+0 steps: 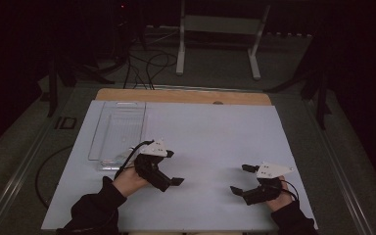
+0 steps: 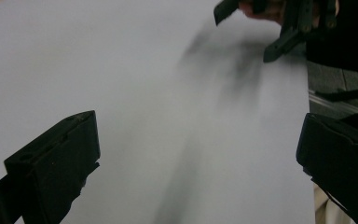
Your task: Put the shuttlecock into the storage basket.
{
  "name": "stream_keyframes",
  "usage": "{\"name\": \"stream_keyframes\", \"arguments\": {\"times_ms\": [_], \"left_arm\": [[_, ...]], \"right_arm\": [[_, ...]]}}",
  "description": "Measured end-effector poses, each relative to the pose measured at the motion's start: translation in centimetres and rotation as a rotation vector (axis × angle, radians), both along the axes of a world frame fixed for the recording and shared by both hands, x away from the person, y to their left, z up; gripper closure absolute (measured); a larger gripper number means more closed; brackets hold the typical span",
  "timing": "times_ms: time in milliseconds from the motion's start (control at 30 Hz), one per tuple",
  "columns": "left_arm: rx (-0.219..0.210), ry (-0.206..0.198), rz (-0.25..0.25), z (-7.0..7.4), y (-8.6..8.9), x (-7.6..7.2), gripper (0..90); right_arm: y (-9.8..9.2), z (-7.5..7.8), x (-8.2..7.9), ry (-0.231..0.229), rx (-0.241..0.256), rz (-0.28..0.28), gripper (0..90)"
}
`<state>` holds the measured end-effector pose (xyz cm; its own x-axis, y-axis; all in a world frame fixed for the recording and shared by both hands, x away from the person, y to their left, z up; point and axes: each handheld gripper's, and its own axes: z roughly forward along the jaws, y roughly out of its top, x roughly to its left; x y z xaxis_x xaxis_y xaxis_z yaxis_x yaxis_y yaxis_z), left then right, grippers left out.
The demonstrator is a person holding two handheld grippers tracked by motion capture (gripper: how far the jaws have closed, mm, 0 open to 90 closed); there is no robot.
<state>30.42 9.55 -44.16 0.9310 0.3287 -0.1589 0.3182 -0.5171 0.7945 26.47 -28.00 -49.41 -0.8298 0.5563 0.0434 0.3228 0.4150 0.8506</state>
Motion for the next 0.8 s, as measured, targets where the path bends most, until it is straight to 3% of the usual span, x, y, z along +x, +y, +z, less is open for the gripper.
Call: {"name": "stream_keyframes", "arguments": {"times_ms": [300, 500, 567, 800], "left_arm": [[-0.011, -0.034, -0.026, -0.9, 0.2, -0.9, 0.0], [-0.035, -0.008, -0.049, -1.8, 1.0, -1.5, 0.0], [-0.025, -0.01, -0.051, -2.1, 1.3, -1.7, 0.0], [-0.025, 0.018, -0.028, -3.4, 2.7, -1.9, 0.0]], "right_arm": [[0.0, 0.1, -0.1, -0.006, -0.001, -0.001, 9.3], [0.0, 0.1, -0.2, -0.007, -0.001, 0.001, 9.3], [0.0, 0.1, -0.2, -0.013, -0.005, 0.004, 9.3], [0.1, 0.1, -0.2, -0.01, -0.007, 0.007, 9.3]]}}
